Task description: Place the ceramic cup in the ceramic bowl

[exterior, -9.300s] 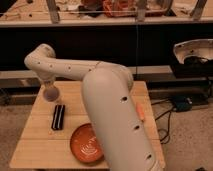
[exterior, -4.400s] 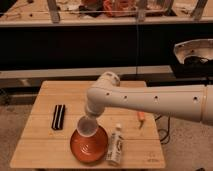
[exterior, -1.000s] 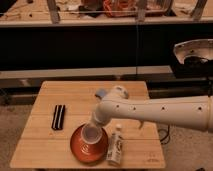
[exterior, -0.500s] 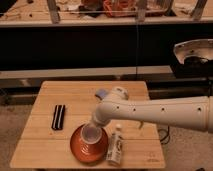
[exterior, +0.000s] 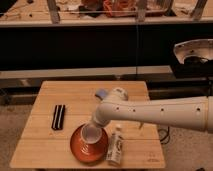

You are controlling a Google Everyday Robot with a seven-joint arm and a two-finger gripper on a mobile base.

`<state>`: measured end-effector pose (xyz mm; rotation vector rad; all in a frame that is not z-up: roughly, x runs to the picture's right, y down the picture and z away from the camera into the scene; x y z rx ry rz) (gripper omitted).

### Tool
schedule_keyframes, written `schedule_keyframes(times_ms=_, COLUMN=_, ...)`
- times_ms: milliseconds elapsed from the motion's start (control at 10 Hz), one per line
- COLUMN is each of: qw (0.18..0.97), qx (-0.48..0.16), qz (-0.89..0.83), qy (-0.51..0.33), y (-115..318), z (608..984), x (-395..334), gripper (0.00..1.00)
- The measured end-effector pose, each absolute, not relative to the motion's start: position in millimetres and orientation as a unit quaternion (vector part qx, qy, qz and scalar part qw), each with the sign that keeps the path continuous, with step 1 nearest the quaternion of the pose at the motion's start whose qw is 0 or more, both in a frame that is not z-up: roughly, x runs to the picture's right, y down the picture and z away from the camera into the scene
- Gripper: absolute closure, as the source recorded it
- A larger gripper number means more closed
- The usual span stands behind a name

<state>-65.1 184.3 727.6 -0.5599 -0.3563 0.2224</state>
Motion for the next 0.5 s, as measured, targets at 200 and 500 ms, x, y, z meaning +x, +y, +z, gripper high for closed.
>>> schedule_keyframes(times_ms=200, qw=0.94, qx=-0.273, qz=0.11, qy=-0.175, y=184.4, z=728.5, x=-65.7, gripper=0.5)
schedule_keyframes(times_ms=500, qw=0.939, qx=-0.273, qz=0.112, qy=-0.175, y=185.2, z=730.1, x=-67.4, gripper=0.5)
